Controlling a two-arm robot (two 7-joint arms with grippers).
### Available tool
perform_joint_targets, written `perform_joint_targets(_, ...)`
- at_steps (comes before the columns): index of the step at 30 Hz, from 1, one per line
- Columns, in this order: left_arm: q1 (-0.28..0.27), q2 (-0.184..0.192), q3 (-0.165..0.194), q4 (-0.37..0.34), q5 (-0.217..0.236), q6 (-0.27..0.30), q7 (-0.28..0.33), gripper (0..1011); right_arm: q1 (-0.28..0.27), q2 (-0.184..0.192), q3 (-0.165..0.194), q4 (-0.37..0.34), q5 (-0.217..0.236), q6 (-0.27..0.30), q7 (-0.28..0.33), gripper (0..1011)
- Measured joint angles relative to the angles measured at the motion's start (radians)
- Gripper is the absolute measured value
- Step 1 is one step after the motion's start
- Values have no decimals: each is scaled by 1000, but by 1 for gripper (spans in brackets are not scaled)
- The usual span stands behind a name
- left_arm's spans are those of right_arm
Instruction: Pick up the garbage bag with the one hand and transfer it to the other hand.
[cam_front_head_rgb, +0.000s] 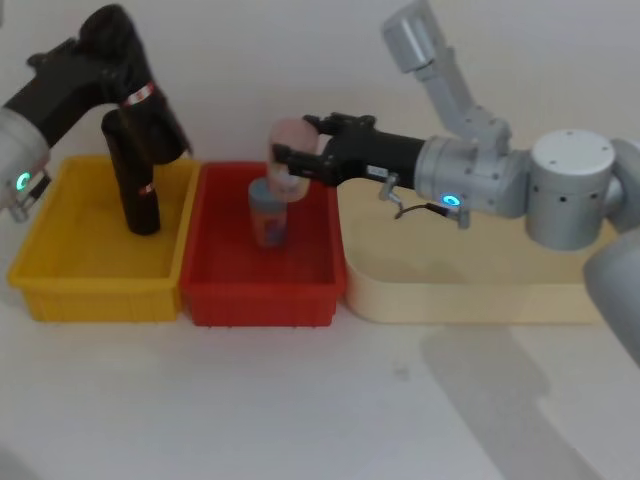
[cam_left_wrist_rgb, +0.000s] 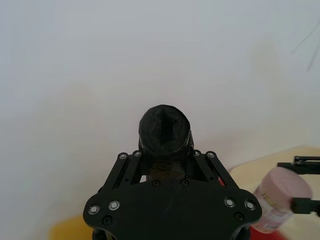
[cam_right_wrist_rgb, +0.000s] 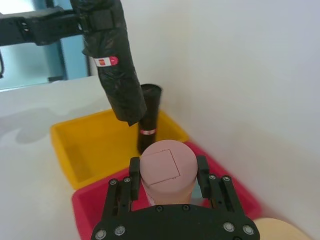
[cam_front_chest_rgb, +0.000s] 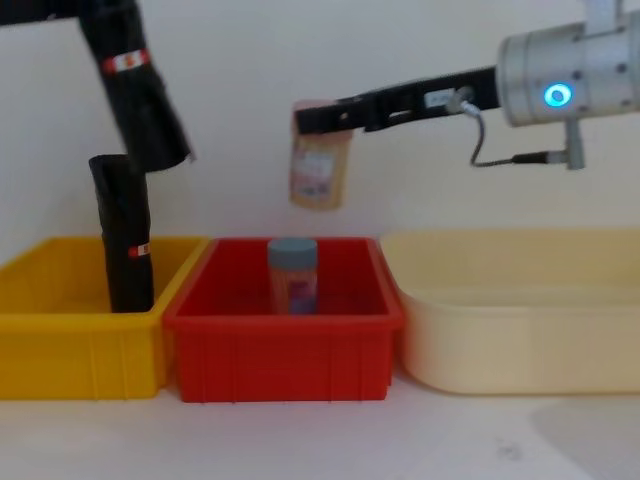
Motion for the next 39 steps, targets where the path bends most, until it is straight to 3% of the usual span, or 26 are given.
perform_joint_targets(11,-123,-66,80,71,-29,24,-50,346,-59,91,69,-131,11,45,-89,647)
perform_joint_targets(20,-234,-154,179,211,-35,30,-92,346,-139,181,145,-219,23,81,-170,647)
perform_joint_targets(34,-331,-239,268,373,-15,-3,-105,346,-237,273,250,-264,27,121,-273,647)
perform_joint_targets(39,-349,-255,284,403,-10,-11,-105,346,-262,295,277,-264,23,131,-297,782)
